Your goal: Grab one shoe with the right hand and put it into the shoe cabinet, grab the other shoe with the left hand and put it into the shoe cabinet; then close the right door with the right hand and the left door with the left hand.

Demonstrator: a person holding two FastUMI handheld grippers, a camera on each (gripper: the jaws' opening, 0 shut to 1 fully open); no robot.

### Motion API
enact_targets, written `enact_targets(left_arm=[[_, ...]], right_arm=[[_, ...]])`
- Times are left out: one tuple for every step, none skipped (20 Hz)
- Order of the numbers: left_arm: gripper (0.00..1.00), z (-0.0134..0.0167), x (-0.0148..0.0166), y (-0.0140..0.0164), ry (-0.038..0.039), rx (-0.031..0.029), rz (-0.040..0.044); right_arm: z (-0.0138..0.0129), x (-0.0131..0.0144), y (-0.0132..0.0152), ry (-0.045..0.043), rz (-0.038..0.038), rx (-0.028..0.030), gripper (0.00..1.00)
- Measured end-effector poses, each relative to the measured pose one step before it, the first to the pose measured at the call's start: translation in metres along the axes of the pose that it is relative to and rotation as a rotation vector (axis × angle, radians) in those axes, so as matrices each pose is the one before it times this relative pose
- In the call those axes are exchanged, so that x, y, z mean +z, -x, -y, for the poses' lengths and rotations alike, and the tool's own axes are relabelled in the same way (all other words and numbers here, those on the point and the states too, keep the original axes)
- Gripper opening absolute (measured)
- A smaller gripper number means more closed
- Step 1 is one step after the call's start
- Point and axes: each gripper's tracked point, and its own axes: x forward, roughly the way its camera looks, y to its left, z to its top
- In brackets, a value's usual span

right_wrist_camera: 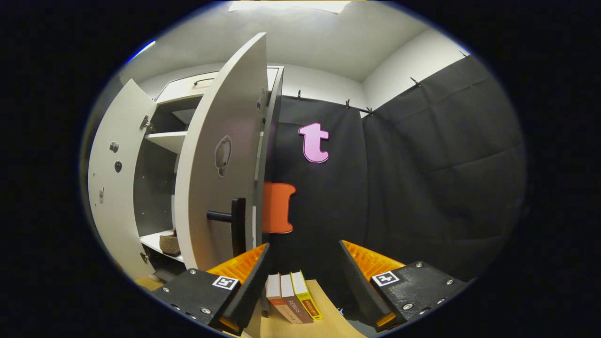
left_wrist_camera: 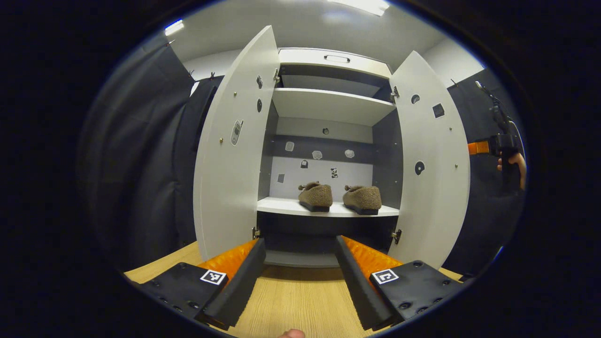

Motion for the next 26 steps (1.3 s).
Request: enact_targets(left_arm=[[0.99,0.00135,-0.00117,-0.00072,-0.00110,-0.00413,-0.00232],[0.97,-0.00014,0.00000,-0.00107,-0.00255,-0.00133,-0.00295],[0.97,0.00016,-0.00146,-0.00007,-0.00141,-0.00246,-0.00218],[0.97,0.00077,-0.00020,0.00006,-0.00015,-0.00287,0.00000],[0.97,-0.00157,0.00090,0.00035,-0.00027,-0.00131,0.00202],[0.97,-0.00173,0.00046,-0.00019,-0.00141,0.00183,0.00193],[0.97,-0.00073,0.00027,-0.00006,-0.00051,0.00116,0.00128],[0.97,-0.00114,-0.00013,0.00018,0.00020,0.00232,-0.00075],[0.97,-0.00188,0.00008,0.00067,0.00011,0.00258,-0.00071],[0.97,-0.00156,-0.00009,0.00074,0.00045,0.00286,-0.00063],[0.97,-0.00208,0.00038,0.00012,-0.00098,0.00280,-0.00080],[0.97,-0.00264,0.00029,0.00050,-0.00174,0.00374,-0.00037],[0.97,-0.00206,0.00057,0.00065,-0.00260,0.00464,0.00163],[0.97,-0.00229,0.00124,0.00138,-0.00227,0.00531,0.00284],[0.97,-0.00191,0.00142,0.00008,-0.00182,0.00403,0.00232],[0.97,-0.00060,0.00085,0.00145,-0.00257,0.00139,0.00205],[0.97,-0.00103,0.00114,0.00018,-0.00492,0.00066,-0.00017],[0.97,-0.00105,-0.00088,0.00065,-0.00634,0.00172,-0.00128],[0.97,-0.00129,0.00100,0.00115,-0.00520,0.00405,0.00113],[0.97,-0.00213,0.00014,0.00131,-0.00233,0.00610,0.00052],[0.97,-0.00156,0.00035,0.00082,0.00184,0.00600,-0.00085],[0.97,-0.00037,-0.00108,0.00131,0.00450,0.00359,-0.00201],[0.99,-0.00053,-0.00124,0.00016,0.00445,0.00196,-0.00276],[0.99,-0.00106,-0.00078,-0.00081,0.00340,0.00595,-0.00280],[0.99,-0.00082,-0.00018,0.00059,-0.00059,0.00381,-0.00195],[0.97,-0.00073,-0.00170,0.00508,-0.00081,0.00140,0.00008]], right_arm=[[-0.00481,-0.00002,0.00097,-0.00242,-0.00211,0.01091,0.88],[-0.00594,0.00078,0.00065,-0.00235,-0.00027,0.01171,0.88],[-0.00544,0.00044,0.00025,0.00089,-0.00140,0.01121,0.87],[-0.00559,0.00051,0.00067,0.00550,0.00075,0.01047,0.87],[-0.00562,0.00090,0.00035,0.00738,0.00210,0.01050,0.87],[-0.00649,0.00058,-0.00024,0.00553,0.00224,0.01068,0.87],[-0.00669,0.00089,0.00040,0.00342,0.00420,0.01216,0.87],[-0.00709,0.00179,-0.00051,-0.00176,0.00604,0.00824,0.87],[-0.00622,0.00023,-0.00011,0.00036,0.00398,0.00813,0.87],[-0.00739,0.00051,-0.00115,0.00260,0.00221,0.01033,0.87],[-0.00752,0.00063,-0.00105,0.00126,0.00295,0.01219,0.87],[-0.00771,0.00013,-0.00154,-0.00185,0.00357,0.01412,0.87],[-0.00947,-0.00001,-0.00311,-0.00742,0.00302,0.01612,0.87],[-0.01018,-0.00073,-0.00318,-0.01142,0.00242,0.01743,0.87],[-0.01016,-0.00057,-0.00321,-0.01275,0.00477,0.01480,0.87],[-0.00466,0.00099,-0.00435,-0.00757,0.00939,0.01005,0.87],[-0.00435,0.00137,-0.00392,-0.00629,0.00825,0.00405,0.87],[-0.00631,0.00119,-0.00325,-0.00454,0.00626,0.00655,0.88],[-0.00722,-0.00041,-0.00306,-0.00186,0.00103,0.00987,0.94],[-0.00898,0.00109,-0.00183,-0.00251,0.00254,0.01647,0.90],[-0.00683,0.00073,-0.00208,-0.00243,0.00235,0.01330,0.96],[-0.00518,-0.00117,-0.00167,-0.00105,-0.00154,0.01283,0.90],[-0.00615,-0.00202,-0.00295,0.00058,-0.00608,0.01258,0.91],[-0.00274,-0.00095,-0.00145,0.00049,-0.00324,0.00481,0.92],[-0.00348,-0.00221,-0.00202,-0.00244,-0.00277,0.00497,0.92],[-0.00474,-0.00215,-0.00233,-0.00757,-0.00534,0.01075,0.92]])
